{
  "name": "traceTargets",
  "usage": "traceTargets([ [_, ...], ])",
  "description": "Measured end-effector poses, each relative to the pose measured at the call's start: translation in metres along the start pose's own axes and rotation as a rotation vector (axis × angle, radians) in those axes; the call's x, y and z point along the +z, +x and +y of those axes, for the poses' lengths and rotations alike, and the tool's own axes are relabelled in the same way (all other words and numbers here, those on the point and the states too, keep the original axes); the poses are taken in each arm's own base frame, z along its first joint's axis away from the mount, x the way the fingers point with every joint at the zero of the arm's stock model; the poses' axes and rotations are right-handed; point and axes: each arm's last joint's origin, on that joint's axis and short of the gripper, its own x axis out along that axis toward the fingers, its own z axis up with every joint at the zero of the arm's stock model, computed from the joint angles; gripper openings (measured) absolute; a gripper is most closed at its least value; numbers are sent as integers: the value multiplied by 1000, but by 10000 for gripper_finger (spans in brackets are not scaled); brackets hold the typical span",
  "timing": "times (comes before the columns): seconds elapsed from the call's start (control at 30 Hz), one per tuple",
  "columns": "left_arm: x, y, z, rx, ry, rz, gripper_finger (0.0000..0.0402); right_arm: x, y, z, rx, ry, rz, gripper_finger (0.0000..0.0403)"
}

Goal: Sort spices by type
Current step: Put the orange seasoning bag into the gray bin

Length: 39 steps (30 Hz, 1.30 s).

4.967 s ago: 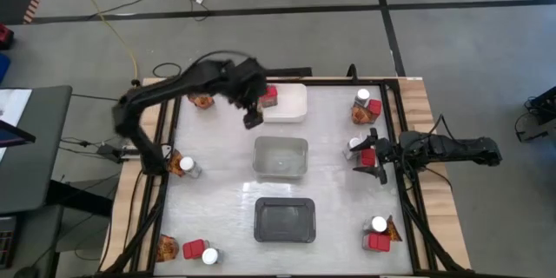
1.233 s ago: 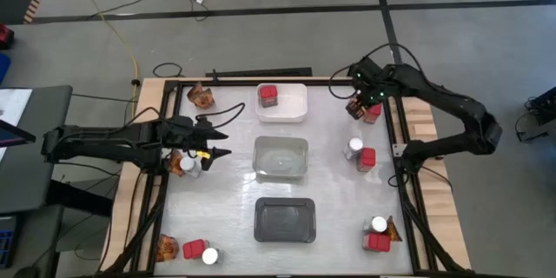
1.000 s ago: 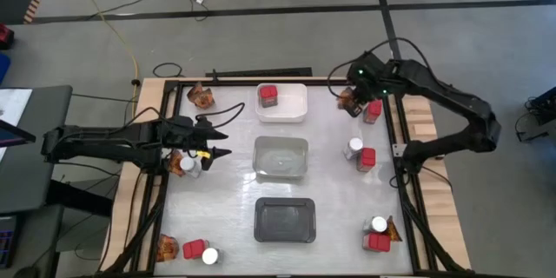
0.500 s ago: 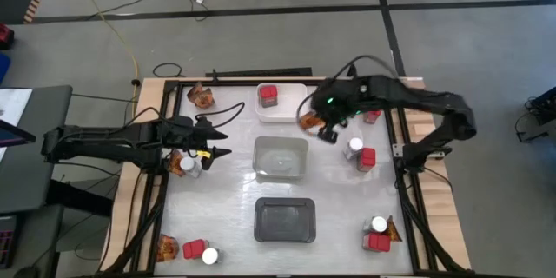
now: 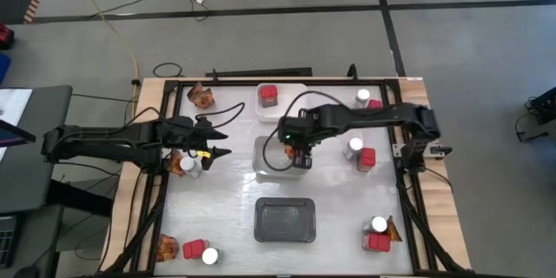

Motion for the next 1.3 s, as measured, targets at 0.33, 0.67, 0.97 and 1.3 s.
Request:
traceTargets([
  [0.33,0,0,0,0,27,2,274,6,50,7,-26,38,113,12],
  [0.67,-2,0,0,6,29,21,274,7,48,3,-35,85,96,51],
  [0.97,-2,0,0,6,29,21,274,5,48,0,-38,80,116,53],
  [1.3,-2,0,0,6,55,20,274,4,47,0,-39,68,125,55],
])
